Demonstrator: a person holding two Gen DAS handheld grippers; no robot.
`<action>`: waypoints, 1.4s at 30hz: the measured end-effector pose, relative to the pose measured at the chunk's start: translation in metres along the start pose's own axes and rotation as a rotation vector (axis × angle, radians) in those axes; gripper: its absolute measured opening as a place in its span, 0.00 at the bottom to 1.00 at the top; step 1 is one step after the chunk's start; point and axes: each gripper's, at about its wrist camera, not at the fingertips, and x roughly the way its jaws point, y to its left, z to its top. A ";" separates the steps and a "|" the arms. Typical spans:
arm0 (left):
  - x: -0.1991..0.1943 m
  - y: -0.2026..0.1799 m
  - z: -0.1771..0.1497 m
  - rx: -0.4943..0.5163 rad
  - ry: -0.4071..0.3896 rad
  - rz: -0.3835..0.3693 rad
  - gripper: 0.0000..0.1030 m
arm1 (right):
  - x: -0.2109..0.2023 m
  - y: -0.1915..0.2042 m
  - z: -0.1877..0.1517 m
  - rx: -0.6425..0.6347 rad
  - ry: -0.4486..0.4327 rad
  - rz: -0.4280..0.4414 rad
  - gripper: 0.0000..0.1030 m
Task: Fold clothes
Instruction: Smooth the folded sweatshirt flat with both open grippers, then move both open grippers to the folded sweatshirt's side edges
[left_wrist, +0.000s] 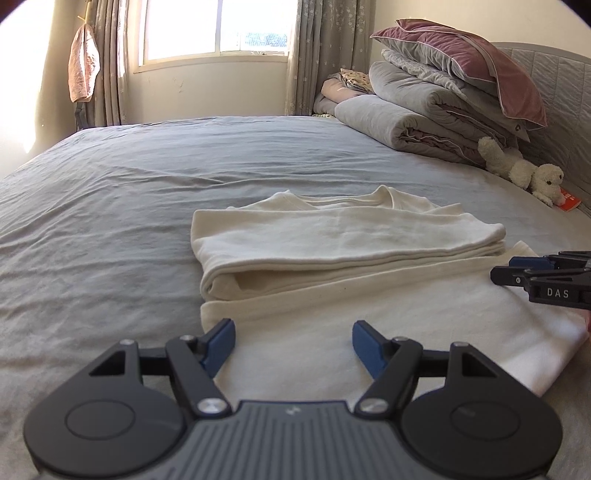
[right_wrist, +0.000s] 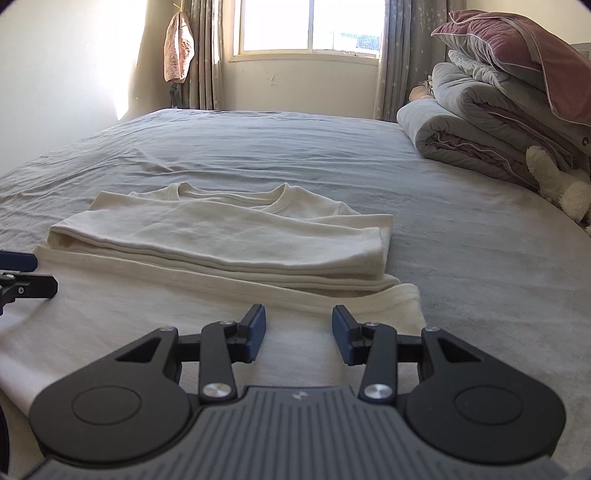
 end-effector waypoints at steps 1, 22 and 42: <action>-0.001 0.001 -0.001 0.001 0.000 -0.001 0.70 | -0.001 -0.002 0.000 0.002 0.000 -0.004 0.43; -0.005 0.056 0.018 -0.154 0.164 -0.046 0.72 | -0.018 -0.037 0.009 0.023 0.142 0.096 0.57; 0.098 0.114 0.097 -0.207 0.309 -0.282 0.72 | 0.097 -0.089 0.084 -0.012 0.295 0.167 0.57</action>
